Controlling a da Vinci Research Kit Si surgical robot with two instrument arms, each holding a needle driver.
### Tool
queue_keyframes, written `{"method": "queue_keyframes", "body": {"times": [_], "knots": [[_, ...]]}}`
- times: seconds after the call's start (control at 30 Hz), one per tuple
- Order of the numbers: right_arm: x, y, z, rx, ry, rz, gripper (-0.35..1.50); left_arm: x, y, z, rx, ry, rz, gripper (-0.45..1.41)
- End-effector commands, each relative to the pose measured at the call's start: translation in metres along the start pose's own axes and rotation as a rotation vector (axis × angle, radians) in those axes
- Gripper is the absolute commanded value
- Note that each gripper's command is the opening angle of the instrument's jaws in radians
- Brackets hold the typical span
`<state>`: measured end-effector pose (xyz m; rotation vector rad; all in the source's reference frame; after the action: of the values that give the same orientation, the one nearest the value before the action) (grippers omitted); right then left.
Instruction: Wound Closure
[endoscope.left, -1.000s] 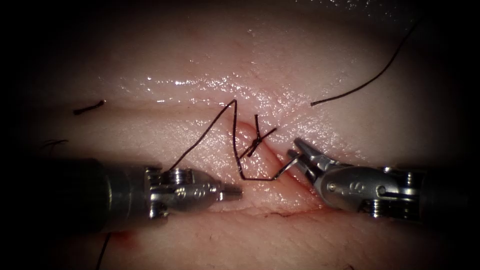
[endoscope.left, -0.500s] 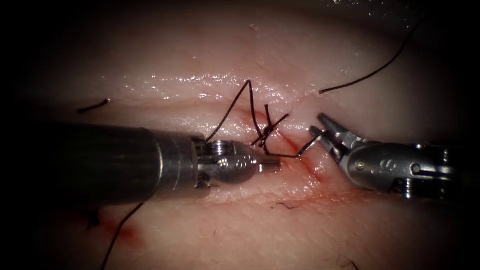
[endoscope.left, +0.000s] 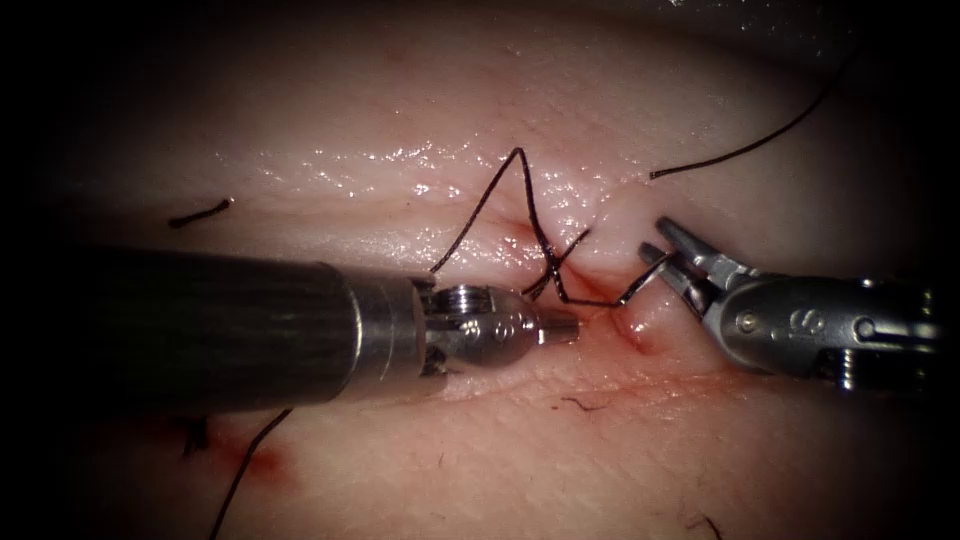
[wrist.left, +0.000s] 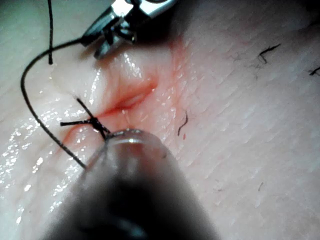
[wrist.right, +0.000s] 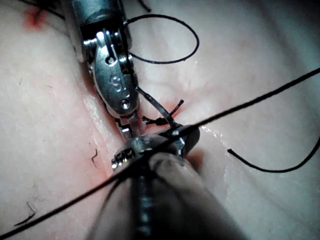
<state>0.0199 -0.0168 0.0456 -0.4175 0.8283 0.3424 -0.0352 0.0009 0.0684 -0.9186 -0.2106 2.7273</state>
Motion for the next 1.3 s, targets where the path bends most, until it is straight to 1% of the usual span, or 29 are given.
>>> {"method": "queue_keyframes", "body": {"times": [0.03,0.23,0.67,0.83,0.87,1.0,1.13,1.3], "knots": [[0.0002,-0.0003,0.0007,-0.001,0.013,0.021,-0.35,0.0000,0.0002,0.0007,-0.003,-0.004,0.000,-0.45],[0.0008,0.0004,0.0003,-0.016,0.039,0.092,-0.35,-0.0005,0.0002,0.0009,-0.008,-0.013,0.008,-0.45],[0.0012,0.0007,0.0002,-0.018,0.041,0.102,-0.35,-0.0006,0.0002,0.0009,-0.011,-0.018,0.009,-0.45],[0.0020,0.0014,-0.0004,-0.047,0.073,0.116,-0.35,-0.0008,0.0004,0.0010,-0.016,-0.021,0.018,-0.45],[0.0021,0.0016,-0.0006,-0.050,0.076,0.112,-0.35,-0.0008,0.0004,0.0010,-0.016,-0.021,0.018,-0.45],[0.0026,0.0021,-0.0011,-0.061,0.082,0.019,-0.35,-0.0009,0.0003,0.0009,-0.019,-0.022,0.020,-0.45],[0.0026,0.0020,-0.0011,-0.067,0.078,-0.064,-0.35,-0.0010,0.0004,0.0008,-0.020,-0.022,0.020,-0.45],[0.0026,0.0020,-0.0012,-0.067,0.076,-0.093,-0.35,-0.0011,0.0003,0.0005,-0.025,-0.023,0.022,-0.45]]}}
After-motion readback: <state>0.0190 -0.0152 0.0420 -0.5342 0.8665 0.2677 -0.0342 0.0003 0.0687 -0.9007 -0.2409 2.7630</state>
